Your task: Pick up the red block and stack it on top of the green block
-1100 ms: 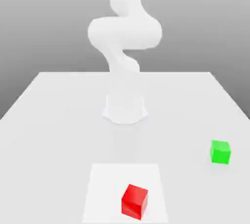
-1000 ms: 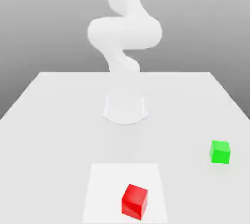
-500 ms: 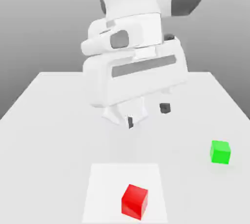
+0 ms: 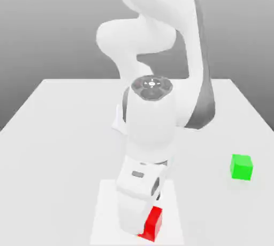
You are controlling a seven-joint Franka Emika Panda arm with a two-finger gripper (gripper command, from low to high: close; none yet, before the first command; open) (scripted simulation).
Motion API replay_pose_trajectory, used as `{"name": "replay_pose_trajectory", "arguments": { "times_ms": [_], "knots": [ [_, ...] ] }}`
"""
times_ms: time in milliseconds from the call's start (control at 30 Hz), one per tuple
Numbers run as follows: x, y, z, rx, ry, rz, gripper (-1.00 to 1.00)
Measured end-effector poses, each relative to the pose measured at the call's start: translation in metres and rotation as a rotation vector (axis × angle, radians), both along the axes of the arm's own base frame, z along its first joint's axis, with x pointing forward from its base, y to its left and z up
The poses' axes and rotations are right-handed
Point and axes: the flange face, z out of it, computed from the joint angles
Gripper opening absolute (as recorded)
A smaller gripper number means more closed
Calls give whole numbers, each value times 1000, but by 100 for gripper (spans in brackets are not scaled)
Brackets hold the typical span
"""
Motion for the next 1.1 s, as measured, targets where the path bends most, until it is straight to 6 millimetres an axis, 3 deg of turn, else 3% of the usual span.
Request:
{"name": "replay_pose_trajectory", "arguments": {
  "times_ms": [200,367,400,533,600,733,800,1000,1033,1100],
  "knots": [
    [0,0,-2,0,2,0,-100],
    [-1,2,50,2,3,4,-100],
    [-6,20,55,7,7,31,-100],
    [-47,119,67,27,24,209,-100],
    [-83,177,73,28,28,337,-100],
    [-162,254,86,16,21,544,-100],
    [-196,275,90,5,10,617,-100],
    [-203,277,37,-1,3,624,-100],
    [-204,276,31,-1,3,624,100],
    [-204,276,31,-1,3,624,100]
  ]
}}
